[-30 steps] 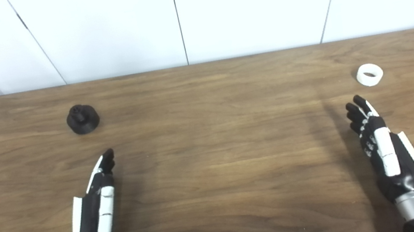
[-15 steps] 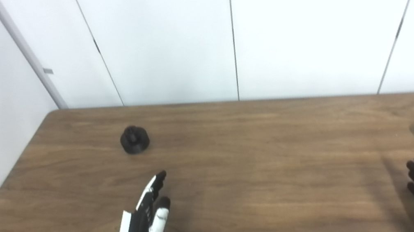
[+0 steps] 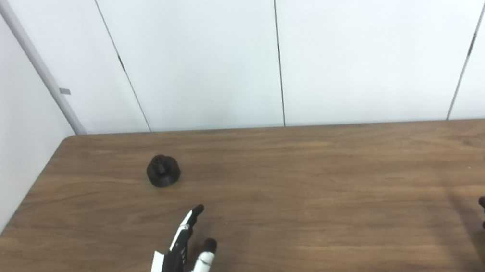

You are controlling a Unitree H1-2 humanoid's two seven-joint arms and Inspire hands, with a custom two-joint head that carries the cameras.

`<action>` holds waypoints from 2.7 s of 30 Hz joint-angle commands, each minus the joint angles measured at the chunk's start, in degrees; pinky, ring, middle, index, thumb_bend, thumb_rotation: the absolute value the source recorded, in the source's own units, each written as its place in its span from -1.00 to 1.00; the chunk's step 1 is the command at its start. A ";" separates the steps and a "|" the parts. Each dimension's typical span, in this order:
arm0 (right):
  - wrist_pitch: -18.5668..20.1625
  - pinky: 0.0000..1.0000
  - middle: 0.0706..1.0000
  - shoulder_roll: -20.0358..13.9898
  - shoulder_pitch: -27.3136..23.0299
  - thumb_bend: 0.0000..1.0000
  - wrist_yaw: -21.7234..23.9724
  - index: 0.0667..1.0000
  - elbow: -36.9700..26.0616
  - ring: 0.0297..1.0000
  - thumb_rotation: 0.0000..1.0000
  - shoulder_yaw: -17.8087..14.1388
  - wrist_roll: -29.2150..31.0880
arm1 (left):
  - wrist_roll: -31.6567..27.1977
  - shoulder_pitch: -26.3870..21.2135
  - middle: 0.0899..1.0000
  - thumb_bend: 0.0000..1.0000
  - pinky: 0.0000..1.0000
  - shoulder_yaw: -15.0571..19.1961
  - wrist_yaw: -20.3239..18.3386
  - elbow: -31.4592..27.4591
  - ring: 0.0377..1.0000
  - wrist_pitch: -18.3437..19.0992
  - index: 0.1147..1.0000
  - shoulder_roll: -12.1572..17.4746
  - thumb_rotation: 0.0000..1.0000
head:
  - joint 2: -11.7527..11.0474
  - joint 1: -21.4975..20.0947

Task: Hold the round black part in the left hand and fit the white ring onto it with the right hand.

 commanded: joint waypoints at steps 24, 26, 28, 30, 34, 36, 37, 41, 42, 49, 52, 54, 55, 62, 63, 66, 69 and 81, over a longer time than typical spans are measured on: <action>-3.25 1.00 0.97 -2.21 0.91 -0.20 0.92 1.00 3.12 1.00 1.00 0.86 2.04 | 25.00 -14.37 0.86 0.83 0.84 8.25 2.94 -5.64 0.93 26.10 0.64 8.02 -0.44 | 0.56 0.52; -2.84 1.00 0.99 -2.29 1.01 -0.21 0.91 1.00 3.08 1.00 1.00 0.93 2.05 | 25.90 -15.71 0.85 0.82 0.86 8.63 2.85 -4.43 0.94 27.34 0.64 9.21 -0.46 | 0.56 0.52; -2.10 1.00 1.00 -2.19 1.14 -0.21 0.59 1.00 2.75 1.00 1.00 0.96 1.81 | 26.73 -16.88 0.83 0.82 0.85 8.79 2.82 -3.07 0.92 28.30 0.63 10.40 -0.47 | 0.57 0.59; -1.96 1.00 1.00 -2.17 1.19 -0.20 0.45 1.00 2.71 1.00 1.00 1.04 1.50 | 27.10 -17.89 0.82 0.82 0.84 8.99 2.90 -1.46 0.91 29.00 0.62 11.26 -0.43 | 0.57 0.59; -1.79 1.00 1.00 -2.35 1.10 -0.19 0.55 1.00 2.99 1.00 1.00 1.21 1.33 | 27.07 -19.71 0.83 0.82 0.85 9.19 3.46 1.93 0.91 29.95 0.63 12.28 -0.39 | 0.57 0.59; -1.77 1.00 1.00 -2.45 1.19 -0.18 0.65 1.00 2.90 1.00 1.00 1.33 1.33 | 27.48 -20.66 0.82 0.81 0.95 8.99 3.87 3.98 0.91 29.82 0.63 12.99 -0.40 | 0.59 0.47; -1.71 1.00 1.00 -2.44 1.22 -0.19 0.58 1.00 2.82 1.00 1.00 1.40 1.23 | 27.56 -21.25 0.82 0.81 0.97 8.94 3.97 4.99 0.90 29.88 0.63 13.24 -0.40 | 0.59 0.47; -1.83 1.00 1.00 -2.53 1.24 -0.21 0.44 1.00 3.02 1.00 1.00 1.56 1.07 | 28.09 -23.08 0.80 0.83 1.00 8.47 3.87 7.63 0.90 30.72 0.62 13.96 -0.41 | 0.59 0.47; -1.83 1.00 1.00 -2.56 1.24 -0.20 0.57 1.00 3.10 1.00 1.00 1.58 1.29 | 28.19 -23.72 0.80 0.83 1.00 8.25 3.73 8.49 0.90 31.03 0.62 14.20 -0.40 | 0.59 0.47; -1.71 1.00 1.00 -2.89 1.47 -0.20 0.56 1.00 2.84 1.00 1.00 2.10 0.65 | 28.94 -28.65 0.79 0.87 1.00 5.86 3.45 15.55 0.91 31.95 0.58 15.96 -0.39 | 0.67 0.10; -1.59 1.00 0.99 -2.99 1.64 -0.20 0.50 1.00 2.75 1.00 1.00 2.20 0.63 | 28.81 -30.63 0.81 0.86 1.00 4.94 2.69 17.85 0.93 33.39 0.57 16.40 -0.37 | 0.72 0.12; -1.80 1.00 0.99 -2.97 1.68 -0.19 0.39 1.00 2.77 1.00 1.00 2.22 0.54 | 28.46 -32.00 0.81 0.87 1.00 4.44 2.74 19.84 0.93 33.42 0.56 16.85 -0.35 | 0.74 0.00; -1.81 1.00 0.98 -2.94 1.74 -0.19 0.32 1.00 2.66 1.00 1.00 2.24 0.46 | 28.23 -32.66 0.81 0.88 1.00 4.22 2.88 20.80 0.92 33.24 0.56 17.06 -0.35 | 0.90 -0.07; -2.47 1.00 0.98 -2.84 1.78 -0.21 0.34 1.00 3.02 1.00 1.00 2.26 0.59 | 27.44 -36.97 0.82 0.91 1.00 3.06 1.94 25.70 0.95 35.04 0.57 18.20 -0.35 | 0.78 -0.25; -2.53 1.00 0.97 -2.86 1.77 -0.21 0.31 1.00 3.02 1.00 1.00 2.29 0.45 | 27.29 -37.66 0.82 0.91 1.00 2.93 1.92 26.62 0.95 35.17 0.57 18.41 -0.35 | 0.89 -0.30; -2.25 1.00 0.98 -2.78 1.82 -0.17 0.16 1.00 2.93 1.00 1.00 2.25 0.41 | 26.63 -39.45 0.83 0.93 1.00 2.76 2.12 29.23 0.95 35.15 0.56 18.90 -0.35 | 0.85 -0.23; -2.03 1.00 0.98 -2.68 1.94 -0.15 0.06 1.00 2.74 1.00 1.00 2.24 0.44 | 26.11 -40.40 0.82 0.92 1.00 2.70 2.36 30.73 0.94 35.16 0.55 19.08 -0.39 | 0.87 -0.43; -2.27 1.00 0.96 -2.55 2.33 -0.16 0.14 1.00 2.70 1.00 1.00 2.36 0.59 | 23.82 -42.47 0.79 0.94 1.00 2.05 2.73 34.67 0.93 33.76 0.52 19.44 -0.43 | 1.07 -0.85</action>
